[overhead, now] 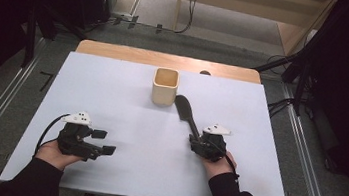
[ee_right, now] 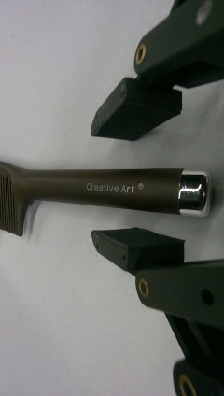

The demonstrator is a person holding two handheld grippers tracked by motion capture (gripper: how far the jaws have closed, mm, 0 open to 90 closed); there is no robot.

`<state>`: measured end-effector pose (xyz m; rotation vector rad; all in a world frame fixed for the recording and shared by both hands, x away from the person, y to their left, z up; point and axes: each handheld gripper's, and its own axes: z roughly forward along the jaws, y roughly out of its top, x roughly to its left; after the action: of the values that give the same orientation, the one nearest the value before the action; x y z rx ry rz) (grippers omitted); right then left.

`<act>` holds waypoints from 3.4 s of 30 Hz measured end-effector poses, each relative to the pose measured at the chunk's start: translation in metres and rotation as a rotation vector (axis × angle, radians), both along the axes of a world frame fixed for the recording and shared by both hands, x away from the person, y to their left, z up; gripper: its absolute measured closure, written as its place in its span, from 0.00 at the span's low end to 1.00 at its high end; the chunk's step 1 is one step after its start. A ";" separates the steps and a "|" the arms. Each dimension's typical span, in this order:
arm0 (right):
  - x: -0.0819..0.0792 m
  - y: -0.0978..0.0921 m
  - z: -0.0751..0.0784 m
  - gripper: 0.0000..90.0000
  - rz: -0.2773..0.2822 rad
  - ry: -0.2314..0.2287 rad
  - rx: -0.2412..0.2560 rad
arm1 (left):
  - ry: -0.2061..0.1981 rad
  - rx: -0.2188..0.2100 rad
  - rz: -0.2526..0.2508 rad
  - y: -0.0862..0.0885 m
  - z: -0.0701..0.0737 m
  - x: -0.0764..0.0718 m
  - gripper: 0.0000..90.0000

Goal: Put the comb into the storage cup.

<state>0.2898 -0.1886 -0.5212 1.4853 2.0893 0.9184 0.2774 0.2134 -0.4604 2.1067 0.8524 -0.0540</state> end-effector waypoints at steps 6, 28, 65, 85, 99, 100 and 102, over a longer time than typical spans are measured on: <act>-0.001 0.001 0.001 0.66 -0.011 0.004 0.010 | 0.003 -0.001 -0.004 -0.001 0.000 0.000 0.28; 0.002 -0.003 0.004 0.78 -0.050 0.048 0.079 | 0.006 -0.008 -0.004 -0.001 0.000 0.001 0.28; 0.008 -0.029 0.034 0.78 -0.097 0.039 0.165 | 0.040 -0.024 0.010 0.000 0.000 0.003 0.28; 0.002 -0.038 0.060 0.78 -0.111 -0.031 0.227 | 0.069 -0.043 0.024 -0.002 0.001 0.007 0.28; -0.001 -0.030 0.065 0.78 -0.131 -0.076 0.232 | 0.103 -0.085 0.045 -0.017 0.011 0.014 0.28; -0.002 -0.029 0.065 0.78 -0.134 -0.075 0.235 | 0.108 -0.085 0.044 -0.020 0.012 0.015 0.28; -0.003 -0.029 0.065 0.78 -0.137 -0.083 0.240 | 0.111 -0.083 0.037 -0.023 0.013 0.018 0.28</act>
<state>0.2871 -0.2173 -0.4558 1.6549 1.8446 1.1884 0.2952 0.1899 -0.4470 2.0248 0.9392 -0.1849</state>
